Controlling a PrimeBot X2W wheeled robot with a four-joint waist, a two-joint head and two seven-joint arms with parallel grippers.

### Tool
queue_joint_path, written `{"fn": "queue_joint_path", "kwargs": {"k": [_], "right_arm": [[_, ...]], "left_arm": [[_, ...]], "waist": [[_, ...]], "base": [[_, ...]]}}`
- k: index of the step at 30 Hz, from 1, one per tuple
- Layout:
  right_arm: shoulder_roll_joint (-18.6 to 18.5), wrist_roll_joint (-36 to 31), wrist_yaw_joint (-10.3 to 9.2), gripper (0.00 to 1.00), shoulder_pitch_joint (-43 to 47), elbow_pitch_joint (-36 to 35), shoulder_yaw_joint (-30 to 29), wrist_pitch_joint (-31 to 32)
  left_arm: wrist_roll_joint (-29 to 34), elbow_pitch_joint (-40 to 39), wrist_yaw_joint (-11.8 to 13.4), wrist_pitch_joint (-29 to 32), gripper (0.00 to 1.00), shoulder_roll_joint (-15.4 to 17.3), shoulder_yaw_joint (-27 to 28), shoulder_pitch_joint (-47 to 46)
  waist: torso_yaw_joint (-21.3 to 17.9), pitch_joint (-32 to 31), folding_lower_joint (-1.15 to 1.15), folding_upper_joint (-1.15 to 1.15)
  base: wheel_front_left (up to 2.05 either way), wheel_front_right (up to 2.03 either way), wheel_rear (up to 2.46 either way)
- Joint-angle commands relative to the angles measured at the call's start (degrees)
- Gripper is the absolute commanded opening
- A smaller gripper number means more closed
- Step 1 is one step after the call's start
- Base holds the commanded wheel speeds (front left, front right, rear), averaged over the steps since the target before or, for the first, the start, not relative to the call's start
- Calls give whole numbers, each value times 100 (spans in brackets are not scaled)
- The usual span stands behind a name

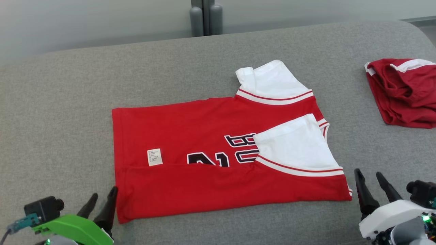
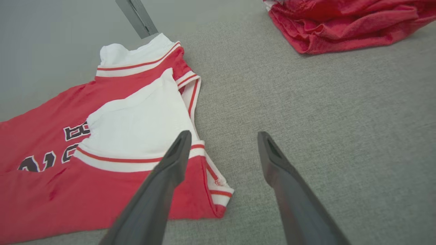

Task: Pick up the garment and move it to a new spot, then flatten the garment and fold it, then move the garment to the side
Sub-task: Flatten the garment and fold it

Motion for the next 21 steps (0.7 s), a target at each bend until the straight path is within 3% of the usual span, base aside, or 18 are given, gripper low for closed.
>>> {"fn": "queue_joint_path", "kwargs": {"k": [1, 10, 21], "right_arm": [[-17, -47, -5, 100, -162, -105, -38, 9], [-18, -453, -5, 100, -963, -532, 243, 230], [-19, -721, -5, 100, -1759, -675, 680, 387]], "left_arm": [[108, -85, -10, -33, 100, 97, 37, -219], [1021, 0, -44, 244, 100, 570, -265, -1604], [1715, 1536, -296, 638, 100, 326, -783, -3487]], "waist": [[-6, 37, 0, 0], [-94, 511, 0, 0], [-198, 1343, 0, 0]], "base": [[0, 0, 0], [0, 0, 0], [0, 0, 0]]}}
